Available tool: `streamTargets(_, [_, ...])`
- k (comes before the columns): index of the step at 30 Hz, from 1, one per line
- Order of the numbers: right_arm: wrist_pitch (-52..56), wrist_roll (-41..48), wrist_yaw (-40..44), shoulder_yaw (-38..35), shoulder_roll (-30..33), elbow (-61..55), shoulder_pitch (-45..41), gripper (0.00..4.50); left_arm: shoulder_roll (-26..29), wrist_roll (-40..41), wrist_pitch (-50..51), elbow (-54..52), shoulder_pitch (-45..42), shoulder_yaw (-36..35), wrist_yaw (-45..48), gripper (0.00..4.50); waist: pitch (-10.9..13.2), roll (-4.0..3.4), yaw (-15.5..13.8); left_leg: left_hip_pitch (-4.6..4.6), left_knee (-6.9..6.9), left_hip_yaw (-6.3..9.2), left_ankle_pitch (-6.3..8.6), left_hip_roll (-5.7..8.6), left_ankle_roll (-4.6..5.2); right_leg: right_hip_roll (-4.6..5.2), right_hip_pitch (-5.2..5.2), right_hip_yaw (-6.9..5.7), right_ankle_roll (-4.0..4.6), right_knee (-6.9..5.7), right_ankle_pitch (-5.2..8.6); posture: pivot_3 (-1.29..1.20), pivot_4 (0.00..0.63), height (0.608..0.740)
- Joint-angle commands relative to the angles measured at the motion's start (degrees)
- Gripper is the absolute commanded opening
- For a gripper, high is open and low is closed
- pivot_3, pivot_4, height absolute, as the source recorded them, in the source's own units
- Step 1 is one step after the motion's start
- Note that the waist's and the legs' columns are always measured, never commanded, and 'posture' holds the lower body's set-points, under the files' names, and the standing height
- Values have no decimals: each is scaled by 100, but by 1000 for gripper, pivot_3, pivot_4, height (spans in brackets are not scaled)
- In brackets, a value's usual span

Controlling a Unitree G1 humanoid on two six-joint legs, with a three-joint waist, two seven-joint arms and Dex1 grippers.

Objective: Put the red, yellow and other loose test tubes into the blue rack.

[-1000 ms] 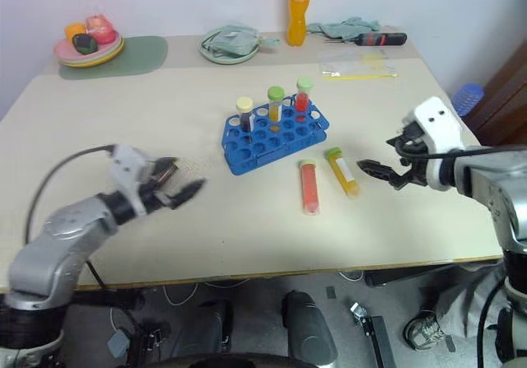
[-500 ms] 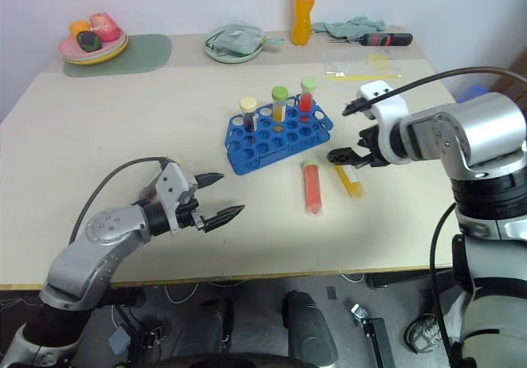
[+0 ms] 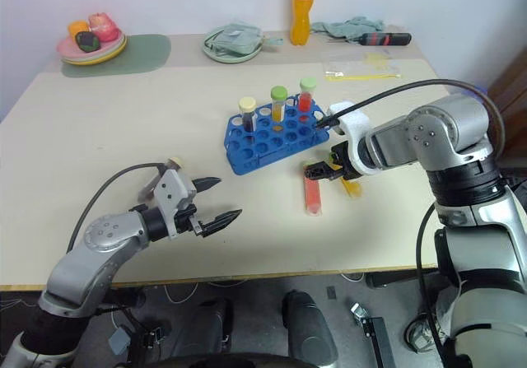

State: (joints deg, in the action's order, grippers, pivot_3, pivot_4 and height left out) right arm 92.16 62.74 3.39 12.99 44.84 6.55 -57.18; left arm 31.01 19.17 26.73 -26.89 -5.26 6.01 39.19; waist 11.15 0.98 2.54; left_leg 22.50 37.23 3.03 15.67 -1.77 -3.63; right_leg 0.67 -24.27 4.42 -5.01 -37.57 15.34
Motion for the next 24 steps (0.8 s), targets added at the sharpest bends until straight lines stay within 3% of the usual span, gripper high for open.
streamTargets(1, [33, 1090, -1163, 15, -103, 428, -358, 4500, 40, -82, -222, 16, -47, 19, 96, 4476, 0, 0, 6, 0, 0, 0, 0, 0, 0, -1, 0, 0, 0, 0, 0, 0, 150, 740])
streamTargets(7, [33, 2387, -3083, 29, -712, 1397, -474, 4500, -35, -135, -316, 122, -120, 47, 136, 4476, 0, 0, 5, 1, -1, -1, 0, -1, 0, -2, -1, 1, 0, -1, 0, 0, 150, 740])
streamTargets(14, [31, 2972, -4985, -434, -1346, 2073, -386, 4500, -78, -190, -363, 94, -54, -2, 73, 4476, 0, 0, -2, 13, 1, 0, 0, -1, 1, 0, -10, 0, -1, -1, 0, 0, 150, 740])
streamTargets(17, [-60, 3234, -5589, -564, -1516, 2126, -302, 3697, -98, -206, -359, 45, -12, 1, 17, 4500, -1, -1, 7, 13, 0, 1, 0, -1, 1, -2, -11, -1, 0, -1, 0, 0, 150, 740])
streamTargets(23, [-450, 4027, -6636, -464, -1580, 1944, -73, 812, -107, -216, -354, 5, 21, -35, -51, 4500, -1, -2, 7, 12, -1, 1, 0, -2, 1, -2, -11, -1, 0, -1, 0, 0, 150, 740])
streamTargets(24, [-547, 4223, -6786, -392, -1550, 1883, -37, 782, -102, -214, -354, 3, 25, -40, -56, 4500, -1, -2, 7, 12, -1, 2, 0, -2, 1, -3, -11, -1, 0, -1, 0, 0, 150, 740])
